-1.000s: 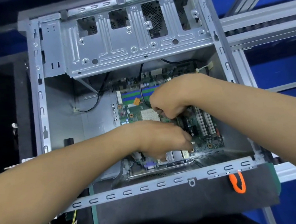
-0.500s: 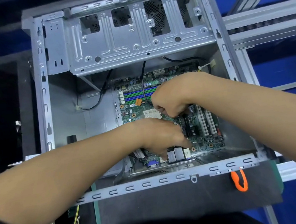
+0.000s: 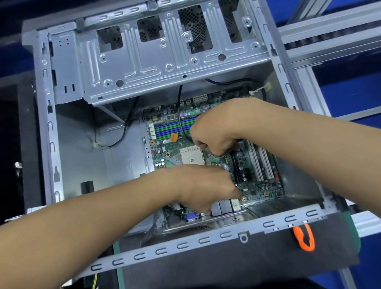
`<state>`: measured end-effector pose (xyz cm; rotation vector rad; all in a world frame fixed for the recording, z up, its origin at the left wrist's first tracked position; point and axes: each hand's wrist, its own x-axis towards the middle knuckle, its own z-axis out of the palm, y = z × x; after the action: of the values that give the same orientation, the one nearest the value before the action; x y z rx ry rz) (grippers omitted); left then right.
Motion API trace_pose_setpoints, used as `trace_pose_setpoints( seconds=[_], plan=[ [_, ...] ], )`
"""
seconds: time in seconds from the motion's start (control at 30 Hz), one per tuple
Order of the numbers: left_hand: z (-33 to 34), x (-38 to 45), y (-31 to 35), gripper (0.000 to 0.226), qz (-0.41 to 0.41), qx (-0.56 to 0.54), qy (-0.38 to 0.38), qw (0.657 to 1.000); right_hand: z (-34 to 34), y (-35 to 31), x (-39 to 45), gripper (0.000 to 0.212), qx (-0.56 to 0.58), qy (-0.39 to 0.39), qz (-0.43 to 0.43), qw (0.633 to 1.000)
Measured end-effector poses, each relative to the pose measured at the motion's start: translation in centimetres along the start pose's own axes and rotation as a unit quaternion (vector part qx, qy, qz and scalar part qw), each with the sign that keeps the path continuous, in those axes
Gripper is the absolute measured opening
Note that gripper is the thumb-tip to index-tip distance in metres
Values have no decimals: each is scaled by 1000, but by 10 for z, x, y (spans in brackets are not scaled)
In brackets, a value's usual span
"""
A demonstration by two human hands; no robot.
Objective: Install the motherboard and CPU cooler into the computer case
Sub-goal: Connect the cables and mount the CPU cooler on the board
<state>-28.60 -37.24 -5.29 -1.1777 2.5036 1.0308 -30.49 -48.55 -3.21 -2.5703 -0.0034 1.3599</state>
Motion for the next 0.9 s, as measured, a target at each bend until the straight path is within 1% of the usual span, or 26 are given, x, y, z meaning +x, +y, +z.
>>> trace_pose_setpoints(
  seconds=[0.1, 0.17, 0.23, 0.27, 0.3, 0.37, 0.4, 0.5, 0.53, 0.6, 0.7, 0.83, 0.9],
  plan=[
    [3, -1, 2, 32, -12, -2, 10, 1000, -1, -1, -1, 11, -9, 3, 2, 1000],
    [1, -1, 3, 37, -27, -16, -7, 999, -1, 0, -1, 13, -18, 5, 5, 1000],
    [-6, -3, -1, 55, -68, -105, -50, 991, -1, -1, -1, 15, -22, 9, 7, 1000],
    [-10, -5, -4, 59, -91, -167, -63, 980, -2, -1, -1, 16, -24, 13, 10, 1000],
    [-13, -7, -8, 56, -108, -214, -63, 969, -2, 0, -1, 16, -23, 16, 12, 1000],
    [-13, -9, -11, 38, -126, -248, -42, 960, -1, 0, -2, 15, -18, 16, 11, 1000],
    [-12, -10, -10, 34, -133, -261, -32, 956, -2, 0, -3, 14, -15, 16, 13, 1000],
    [-10, -11, -9, 38, -154, -296, -34, 942, -1, -1, -2, 8, -13, 11, 17, 1000],
    [-11, -11, -9, 40, -157, -300, -40, 940, -1, -1, -2, 7, -9, 9, 20, 1000],
    [-13, -12, -13, 46, -154, -318, -65, 933, -1, -1, -2, 14, -1, 3, 29, 1000],
    [-15, -15, -16, 52, -150, -367, -98, 913, -3, -2, -5, 21, -2, -4, 44, 999],
    [-16, -15, -19, 50, -144, -400, -115, 898, -4, 2, -8, 23, 43, -27, 53, 997],
    [-15, -15, -21, 48, -143, -409, -124, 893, -4, 4, -6, 18, 65, -32, 49, 996]
  ],
)
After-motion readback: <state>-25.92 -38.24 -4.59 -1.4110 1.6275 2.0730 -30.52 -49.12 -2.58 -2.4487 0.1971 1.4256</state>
